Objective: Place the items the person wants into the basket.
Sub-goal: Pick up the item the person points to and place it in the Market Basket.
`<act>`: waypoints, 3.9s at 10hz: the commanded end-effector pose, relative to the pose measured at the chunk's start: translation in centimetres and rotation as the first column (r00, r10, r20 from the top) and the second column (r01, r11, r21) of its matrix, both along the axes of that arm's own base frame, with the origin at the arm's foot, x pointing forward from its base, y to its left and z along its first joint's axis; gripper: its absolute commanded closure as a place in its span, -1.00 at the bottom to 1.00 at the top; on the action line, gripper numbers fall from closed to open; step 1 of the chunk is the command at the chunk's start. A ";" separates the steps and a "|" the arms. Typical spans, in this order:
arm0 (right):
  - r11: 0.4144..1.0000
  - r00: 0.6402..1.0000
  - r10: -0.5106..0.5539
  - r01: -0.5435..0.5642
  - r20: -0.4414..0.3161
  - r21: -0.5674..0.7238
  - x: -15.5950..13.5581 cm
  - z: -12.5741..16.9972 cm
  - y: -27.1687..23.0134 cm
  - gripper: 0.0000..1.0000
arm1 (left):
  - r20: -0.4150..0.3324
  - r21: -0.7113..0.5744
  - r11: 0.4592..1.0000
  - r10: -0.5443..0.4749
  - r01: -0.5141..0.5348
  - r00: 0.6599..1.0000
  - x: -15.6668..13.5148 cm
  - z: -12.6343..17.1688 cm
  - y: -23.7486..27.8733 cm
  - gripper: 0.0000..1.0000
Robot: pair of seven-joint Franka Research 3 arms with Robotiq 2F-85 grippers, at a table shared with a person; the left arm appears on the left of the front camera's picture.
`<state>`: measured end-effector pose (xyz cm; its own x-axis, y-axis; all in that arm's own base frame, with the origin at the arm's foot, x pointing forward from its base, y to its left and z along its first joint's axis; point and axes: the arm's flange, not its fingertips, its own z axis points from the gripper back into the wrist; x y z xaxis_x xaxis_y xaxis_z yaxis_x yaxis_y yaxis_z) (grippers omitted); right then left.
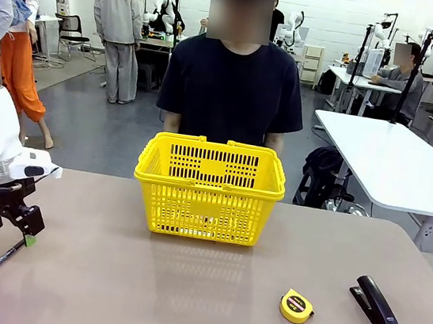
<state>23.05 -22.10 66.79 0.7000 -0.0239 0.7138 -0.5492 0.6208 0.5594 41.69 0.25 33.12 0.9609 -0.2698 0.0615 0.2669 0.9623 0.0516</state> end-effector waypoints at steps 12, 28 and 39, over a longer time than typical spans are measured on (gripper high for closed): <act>1.000 1.000 0.012 -0.012 0.025 0.020 0.1 0.2 0.0 -1.00 | -0.006 -0.026 0.999 -0.033 0.033 0.999 -3.2 -3.7 0.3 1.00; 1.000 1.000 0.012 -0.012 0.025 0.020 0.1 0.2 0.0 -1.00 | 0.017 0.139 0.982 -0.133 0.129 0.991 -0.3 7.9 -1.8 1.00; 1.000 1.000 0.012 -0.012 0.025 0.020 0.1 0.2 0.0 -1.00 | 0.123 0.074 0.987 -0.151 0.143 0.981 -2.7 25.7 -7.8 1.00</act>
<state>23.07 -22.09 66.79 0.7002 -0.0237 0.7136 -0.5492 0.6207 0.5595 39.05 -7.28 58.34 0.9054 -0.4033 0.1325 0.3843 0.9113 0.1478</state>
